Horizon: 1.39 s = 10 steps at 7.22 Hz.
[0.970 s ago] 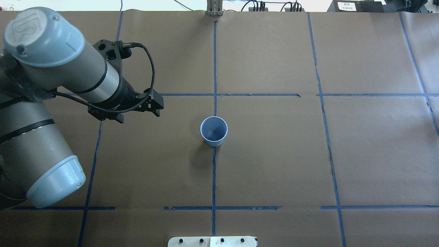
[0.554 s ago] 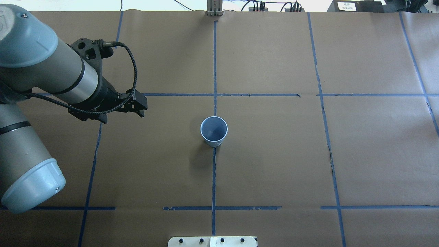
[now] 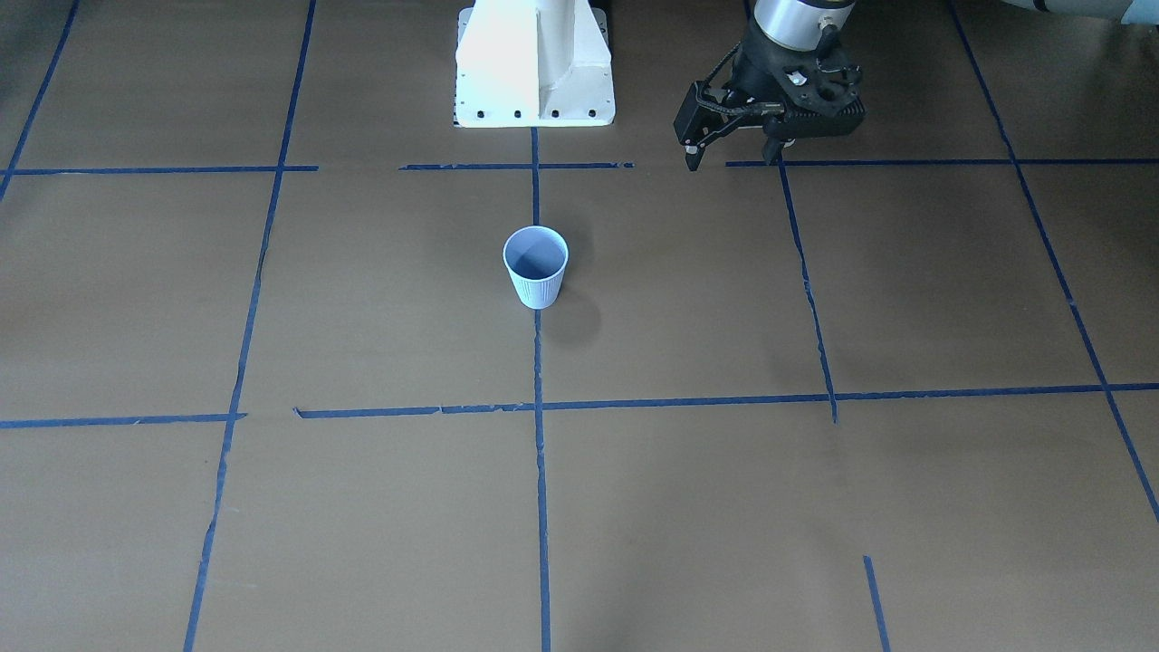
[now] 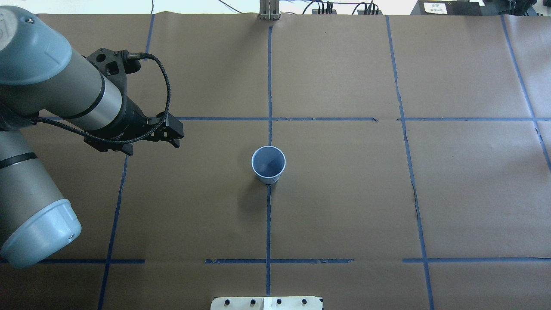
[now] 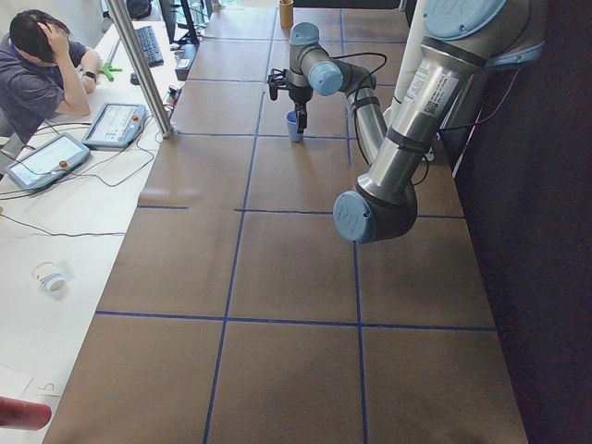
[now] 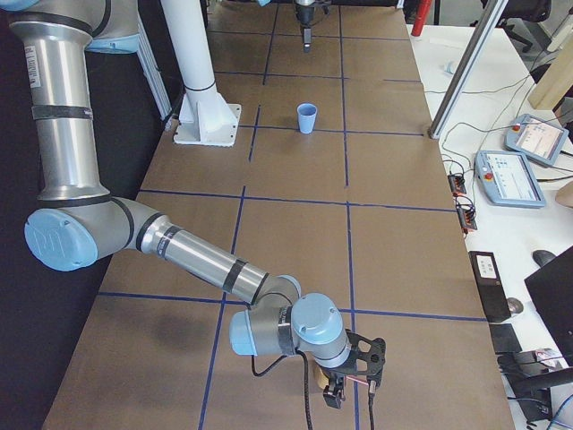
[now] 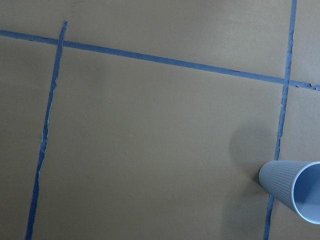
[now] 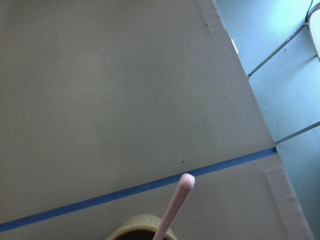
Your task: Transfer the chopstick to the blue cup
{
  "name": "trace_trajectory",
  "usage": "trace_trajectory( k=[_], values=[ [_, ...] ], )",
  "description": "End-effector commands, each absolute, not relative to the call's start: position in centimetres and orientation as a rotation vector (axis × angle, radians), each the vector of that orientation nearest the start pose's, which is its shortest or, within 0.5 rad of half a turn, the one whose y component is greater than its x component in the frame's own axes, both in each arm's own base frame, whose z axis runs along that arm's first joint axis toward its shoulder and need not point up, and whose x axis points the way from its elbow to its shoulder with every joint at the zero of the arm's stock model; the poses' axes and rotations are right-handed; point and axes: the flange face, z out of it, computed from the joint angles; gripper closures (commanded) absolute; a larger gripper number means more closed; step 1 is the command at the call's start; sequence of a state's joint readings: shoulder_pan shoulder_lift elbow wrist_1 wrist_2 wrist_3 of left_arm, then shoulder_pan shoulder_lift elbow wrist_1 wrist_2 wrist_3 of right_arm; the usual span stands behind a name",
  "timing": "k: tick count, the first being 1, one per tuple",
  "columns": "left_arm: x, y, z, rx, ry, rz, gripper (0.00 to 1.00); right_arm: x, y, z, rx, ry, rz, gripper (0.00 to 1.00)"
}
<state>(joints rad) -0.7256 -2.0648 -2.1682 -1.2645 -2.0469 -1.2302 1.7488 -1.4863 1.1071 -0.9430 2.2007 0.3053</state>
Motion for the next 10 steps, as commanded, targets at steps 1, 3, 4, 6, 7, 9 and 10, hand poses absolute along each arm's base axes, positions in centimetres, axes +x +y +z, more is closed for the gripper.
trace_trajectory(
  k=[1, 3, 4, 6, 7, 9, 10],
  values=[
    [32.7, -40.7, 18.0, 0.004, 0.893, -0.172, 0.00, 16.5, -50.0, 79.6, 0.171, -0.634, 0.419, 0.00],
    [32.7, -40.7, 18.0, 0.003, 0.893, -0.174, 0.00, 16.2, -50.0, 79.9, 0.164, -0.633, 0.416, 0.01],
    [32.8, -40.7, 18.1, 0.002, 0.892, -0.173, 0.00, 15.1, -50.7, 80.1, 0.153, -0.632, 0.396, 0.02],
    [32.7, -40.8, 18.1, 0.003, 0.892, -0.176, 0.00, 14.7, -51.9, 80.1, 0.150, -0.607, 0.386, 0.05],
    [32.7, -40.8, 18.3, 0.002, 0.889, -0.177, 0.00, 14.7, -51.9, 80.1, 0.149, -0.607, 0.387, 0.13],
    [32.7, -40.7, 19.0, -0.007, 0.877, -0.186, 0.00, 14.7, -52.2, 79.4, 0.163, -0.609, 0.385, 0.80],
    [32.8, -40.7, 19.1, -0.009, 0.876, -0.187, 0.00, 14.7, -52.4, 79.2, 0.167, -0.609, 0.385, 0.95]
  ],
)
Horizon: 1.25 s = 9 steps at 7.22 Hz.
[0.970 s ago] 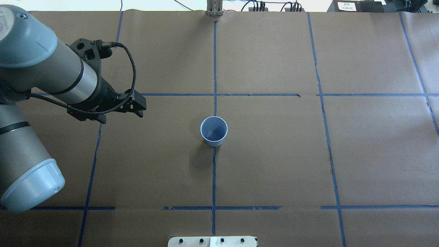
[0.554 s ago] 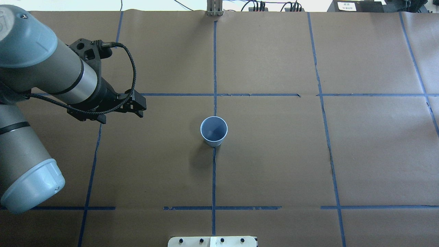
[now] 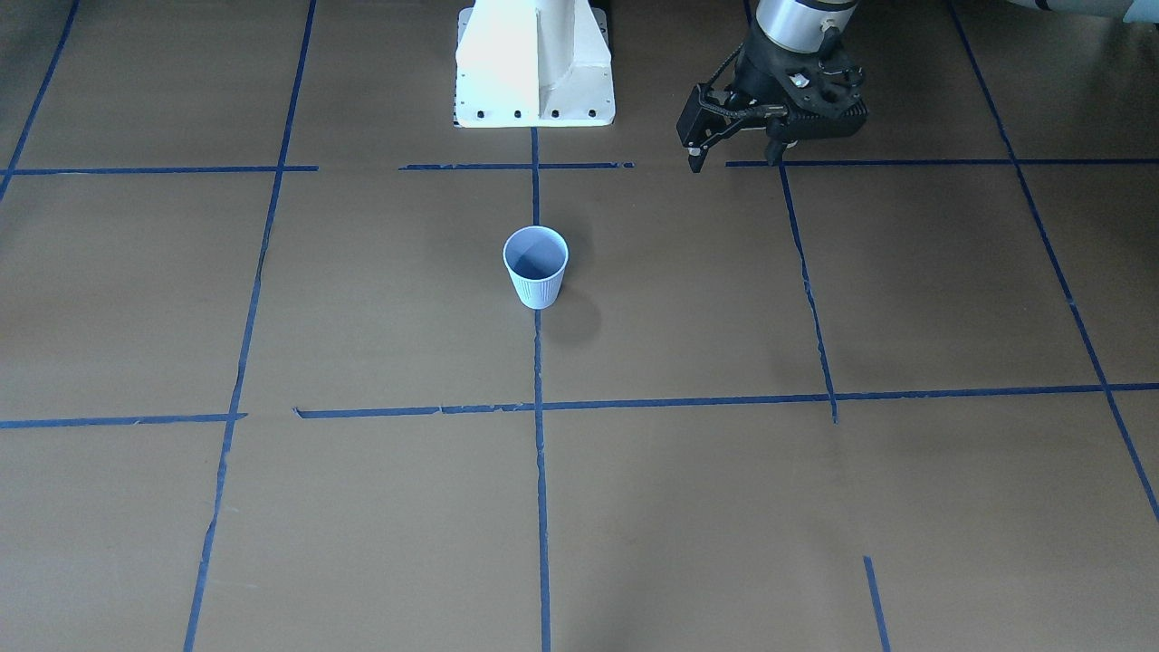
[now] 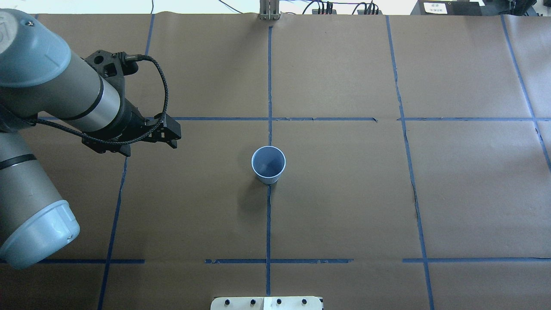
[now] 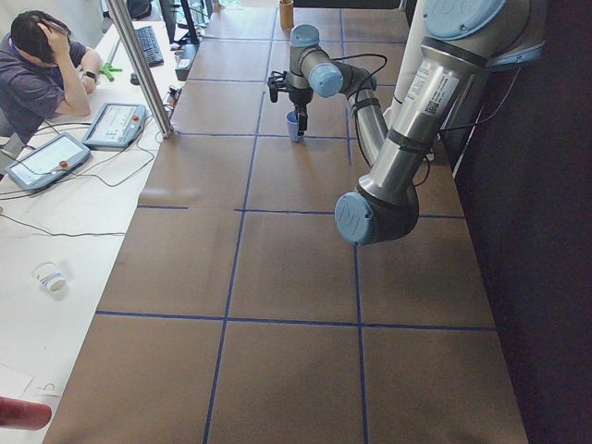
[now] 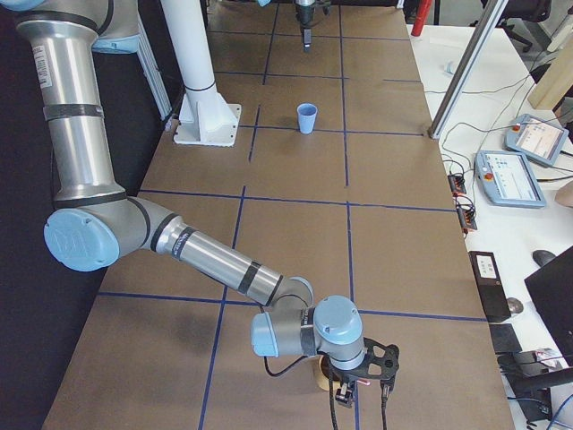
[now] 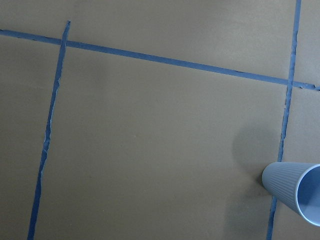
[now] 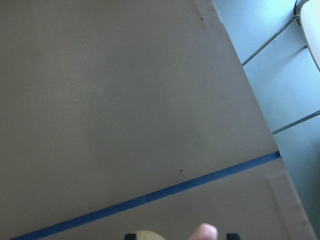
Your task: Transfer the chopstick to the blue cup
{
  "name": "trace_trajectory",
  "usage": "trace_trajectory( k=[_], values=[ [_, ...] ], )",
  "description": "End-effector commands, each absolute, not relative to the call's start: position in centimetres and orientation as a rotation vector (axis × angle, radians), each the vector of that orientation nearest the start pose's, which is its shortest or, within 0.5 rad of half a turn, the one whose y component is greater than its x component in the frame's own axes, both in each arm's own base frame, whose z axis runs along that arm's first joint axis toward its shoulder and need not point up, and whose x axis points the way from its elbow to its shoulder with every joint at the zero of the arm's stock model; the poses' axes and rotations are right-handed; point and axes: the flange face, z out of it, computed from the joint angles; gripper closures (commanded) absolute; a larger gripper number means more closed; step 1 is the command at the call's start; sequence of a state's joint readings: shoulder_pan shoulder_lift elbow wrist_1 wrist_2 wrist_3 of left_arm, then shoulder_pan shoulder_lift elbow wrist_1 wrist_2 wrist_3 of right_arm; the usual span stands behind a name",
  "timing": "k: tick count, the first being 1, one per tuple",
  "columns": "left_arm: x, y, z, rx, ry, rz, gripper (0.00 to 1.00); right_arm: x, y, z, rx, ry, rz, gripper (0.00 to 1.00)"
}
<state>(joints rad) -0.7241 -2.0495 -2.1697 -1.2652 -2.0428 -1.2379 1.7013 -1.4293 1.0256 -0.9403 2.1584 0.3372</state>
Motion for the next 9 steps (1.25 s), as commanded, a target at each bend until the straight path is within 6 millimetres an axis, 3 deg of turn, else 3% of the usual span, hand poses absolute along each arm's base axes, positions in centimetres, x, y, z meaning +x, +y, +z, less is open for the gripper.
trace_trajectory(
  k=[1, 3, 4, 5, 7, 9],
  values=[
    [32.8, -40.6, 19.0, -0.008, 0.876, -0.188, 0.00, 14.9, -53.0, 77.5, 0.200, -0.618, 0.379, 0.97],
    [32.7, -40.5, 18.9, -0.010, 0.881, -0.197, 0.00, 16.5, -53.1, 74.8, 0.258, -0.626, 0.401, 1.00],
    [33.0, -40.3, 18.6, -0.029, 0.886, -0.230, 0.00, 18.1, -52.0, 72.9, 0.300, -0.657, 0.413, 1.00],
    [32.9, -40.1, 18.4, -0.026, 0.892, -0.228, 0.00, 19.7, -50.0, 71.7, 0.335, -0.658, 0.437, 1.00],
    [32.8, -39.8, 18.3, -0.029, 0.894, -0.226, 0.00, 20.6, -45.5, 68.9, 0.403, -0.651, 0.445, 1.00],
    [33.0, -39.9, 18.5, -0.032, 0.889, -0.224, 0.00, 21.6, -46.4, 60.6, 0.404, -0.659, 0.433, 1.00]
  ],
)
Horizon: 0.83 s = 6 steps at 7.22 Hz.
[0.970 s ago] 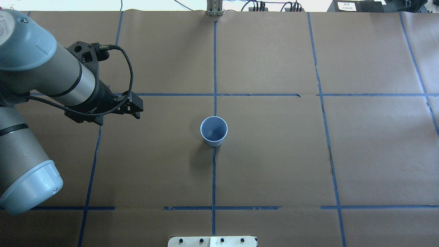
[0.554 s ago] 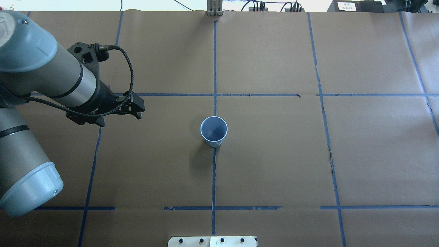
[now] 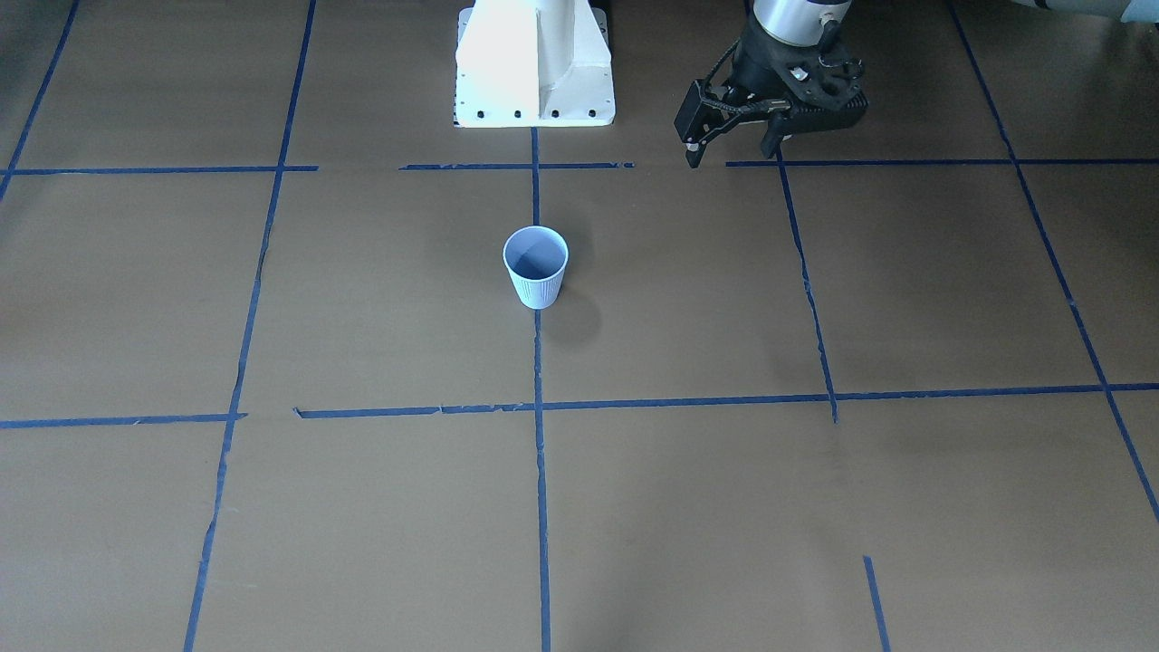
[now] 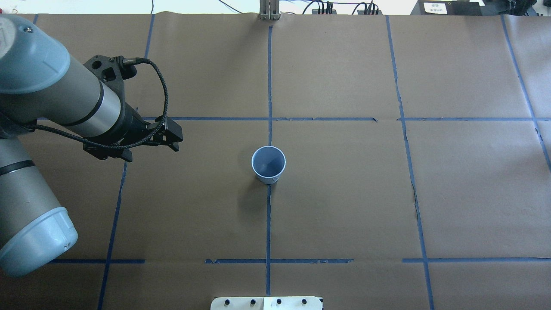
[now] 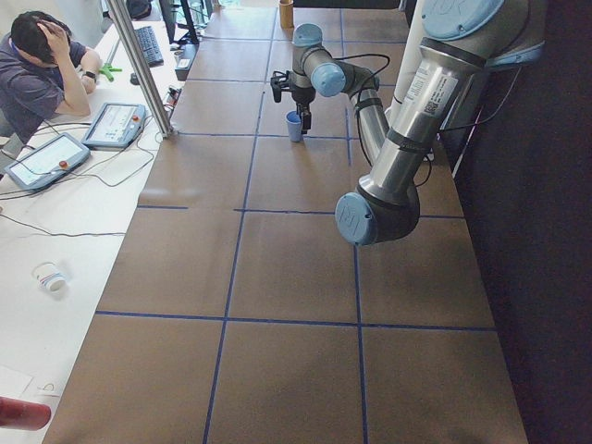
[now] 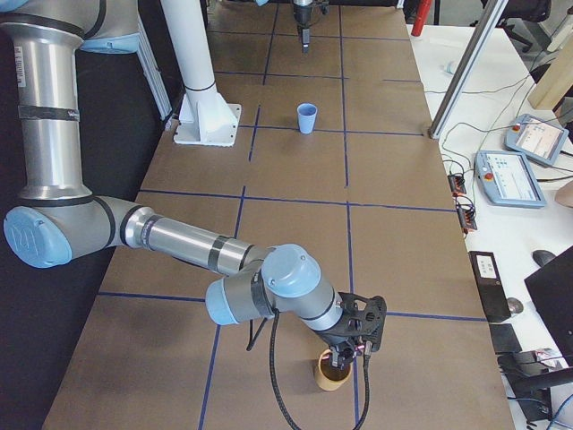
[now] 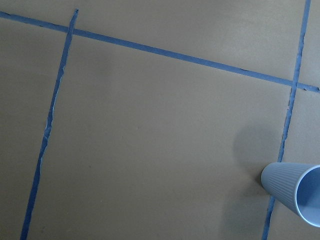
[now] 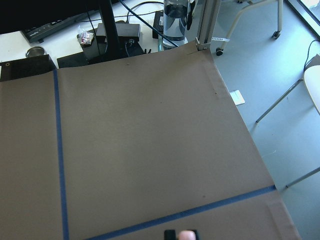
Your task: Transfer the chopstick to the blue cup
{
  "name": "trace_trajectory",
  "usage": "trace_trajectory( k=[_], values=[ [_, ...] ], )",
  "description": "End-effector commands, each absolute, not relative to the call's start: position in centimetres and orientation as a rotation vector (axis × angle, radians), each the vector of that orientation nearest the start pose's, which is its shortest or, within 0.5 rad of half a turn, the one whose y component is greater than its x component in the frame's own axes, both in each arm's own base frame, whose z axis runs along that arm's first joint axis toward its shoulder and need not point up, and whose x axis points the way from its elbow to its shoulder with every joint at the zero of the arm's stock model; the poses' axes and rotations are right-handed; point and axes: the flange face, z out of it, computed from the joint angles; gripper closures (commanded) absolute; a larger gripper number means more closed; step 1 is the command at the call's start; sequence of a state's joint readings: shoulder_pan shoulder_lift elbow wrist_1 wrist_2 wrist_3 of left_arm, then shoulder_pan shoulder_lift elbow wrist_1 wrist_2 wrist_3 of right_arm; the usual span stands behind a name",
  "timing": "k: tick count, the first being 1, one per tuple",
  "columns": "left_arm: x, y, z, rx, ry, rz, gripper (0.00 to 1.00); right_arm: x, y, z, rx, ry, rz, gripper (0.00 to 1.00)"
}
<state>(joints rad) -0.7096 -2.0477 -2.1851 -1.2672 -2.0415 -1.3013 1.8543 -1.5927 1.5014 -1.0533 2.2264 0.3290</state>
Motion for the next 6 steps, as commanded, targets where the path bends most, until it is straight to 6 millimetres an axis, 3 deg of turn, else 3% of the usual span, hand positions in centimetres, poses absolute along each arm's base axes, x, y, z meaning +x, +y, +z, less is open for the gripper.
trace_trajectory(
  k=[1, 2, 3, 4, 6],
  values=[
    [33.1, -39.9, 19.1, -0.037, 0.881, -0.222, 0.00, 22.3, -48.6, 55.1, 0.429, -0.648, 0.412, 1.00],
    [33.0, -39.8, 19.5, -0.041, 0.876, -0.218, 0.00, 22.8, -50.8, 50.0, 0.418, -0.649, 0.413, 1.00],
    [32.9, -39.8, 19.8, -0.042, 0.871, -0.219, 0.00, 21.5, -53.0, 44.2, 0.390, -0.655, 0.389, 1.00],
    [32.7, -39.8, 20.7, -0.048, 0.860, -0.223, 0.00, 16.5, -54.4, 39.2, 0.342, -0.671, 0.315, 1.00],
    [31.9, -39.9, 21.2, -0.013, 0.851, -0.170, 0.00, 6.3, -57.5, 31.7, 0.266, -0.706, 0.166, 1.00]
  ],
)
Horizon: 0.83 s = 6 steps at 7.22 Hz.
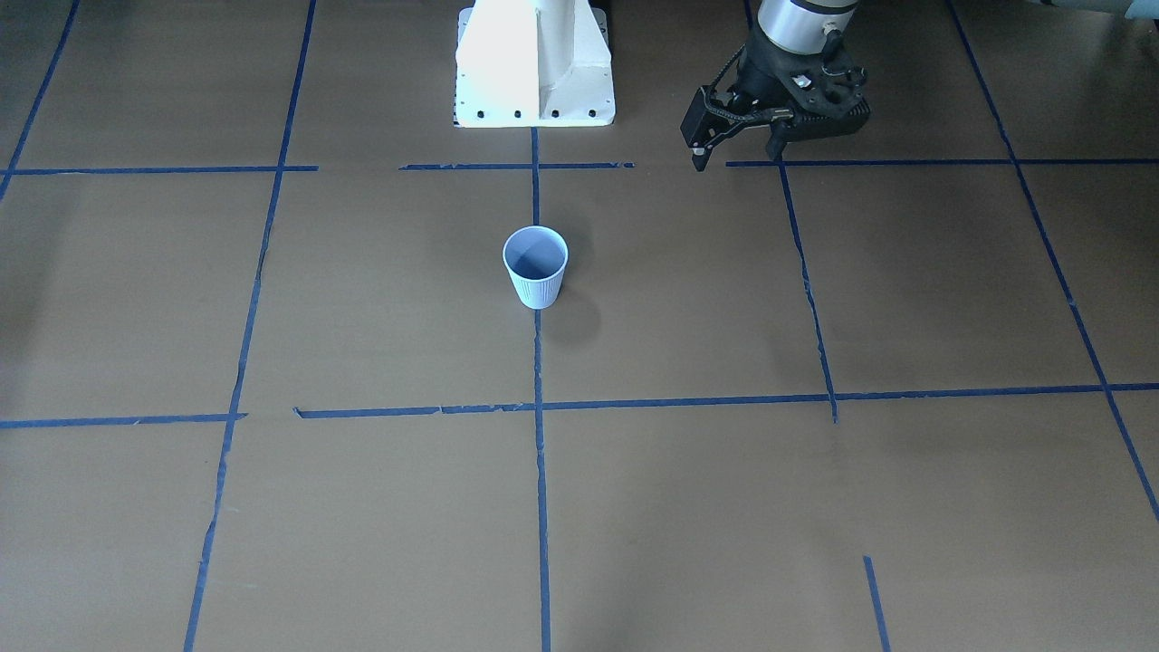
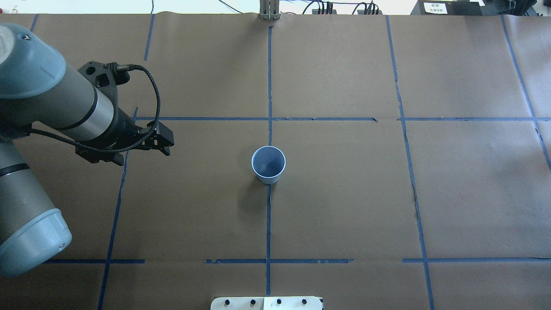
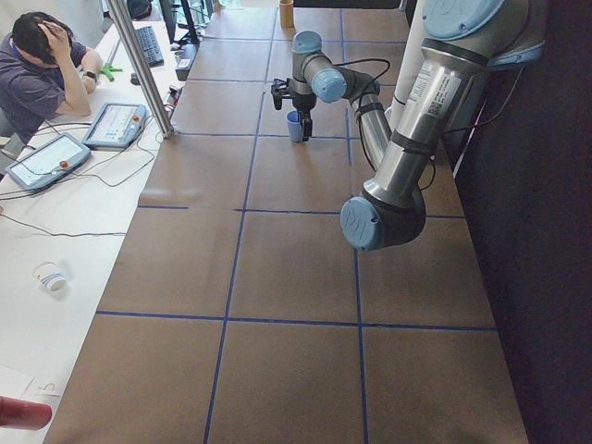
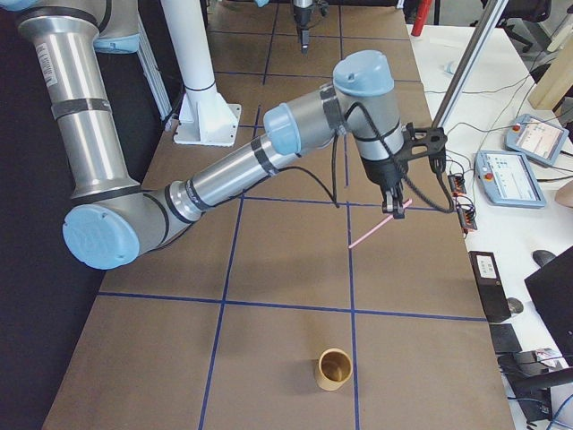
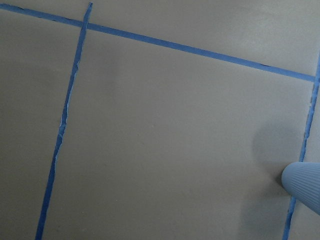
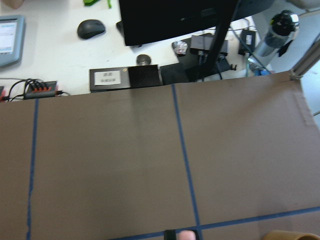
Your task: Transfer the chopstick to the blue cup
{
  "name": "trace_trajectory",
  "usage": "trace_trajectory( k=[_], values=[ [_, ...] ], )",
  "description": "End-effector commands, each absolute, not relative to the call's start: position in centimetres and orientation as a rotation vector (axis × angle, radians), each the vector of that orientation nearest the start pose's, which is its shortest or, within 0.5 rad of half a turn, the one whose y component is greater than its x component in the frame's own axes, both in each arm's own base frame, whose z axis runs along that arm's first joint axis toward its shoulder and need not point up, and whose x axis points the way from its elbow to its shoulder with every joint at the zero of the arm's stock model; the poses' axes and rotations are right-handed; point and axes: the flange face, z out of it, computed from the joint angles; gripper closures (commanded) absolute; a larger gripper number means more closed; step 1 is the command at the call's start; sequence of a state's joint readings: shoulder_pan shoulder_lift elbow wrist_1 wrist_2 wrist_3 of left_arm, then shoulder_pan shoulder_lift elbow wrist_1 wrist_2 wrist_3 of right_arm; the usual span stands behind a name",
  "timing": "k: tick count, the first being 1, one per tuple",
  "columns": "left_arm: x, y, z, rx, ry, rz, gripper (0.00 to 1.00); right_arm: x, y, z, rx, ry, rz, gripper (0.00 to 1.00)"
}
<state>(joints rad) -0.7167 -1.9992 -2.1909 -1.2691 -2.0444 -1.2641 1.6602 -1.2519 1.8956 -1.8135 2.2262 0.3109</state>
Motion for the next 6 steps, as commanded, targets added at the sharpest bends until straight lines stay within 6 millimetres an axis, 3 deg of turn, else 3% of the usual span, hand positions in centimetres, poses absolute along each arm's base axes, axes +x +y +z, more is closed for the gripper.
trace_trajectory(
  k=[1, 3, 5, 6],
  values=[
    [30.4, -40.1, 23.3, 0.008, 0.820, -0.133, 0.00, 1.8, -57.4, 27.1, 0.234, -0.748, 0.190, 1.00],
    [25.9, -42.5, 26.4, 0.074, 0.769, -0.079, 0.00, -8.6, -55.5, 18.0, 0.204, -0.862, 0.220, 1.00],
    [20.1, -44.8, 30.4, 0.133, 0.699, -0.009, 0.00, -18.7, -53.0, 9.9, 0.240, -0.893, 0.209, 1.00],
    [17.7, -45.4, 32.4, 0.143, 0.667, 0.018, 0.00, -24.7, -50.8, 6.9, 0.290, -0.872, 0.203, 1.00]
  ],
)
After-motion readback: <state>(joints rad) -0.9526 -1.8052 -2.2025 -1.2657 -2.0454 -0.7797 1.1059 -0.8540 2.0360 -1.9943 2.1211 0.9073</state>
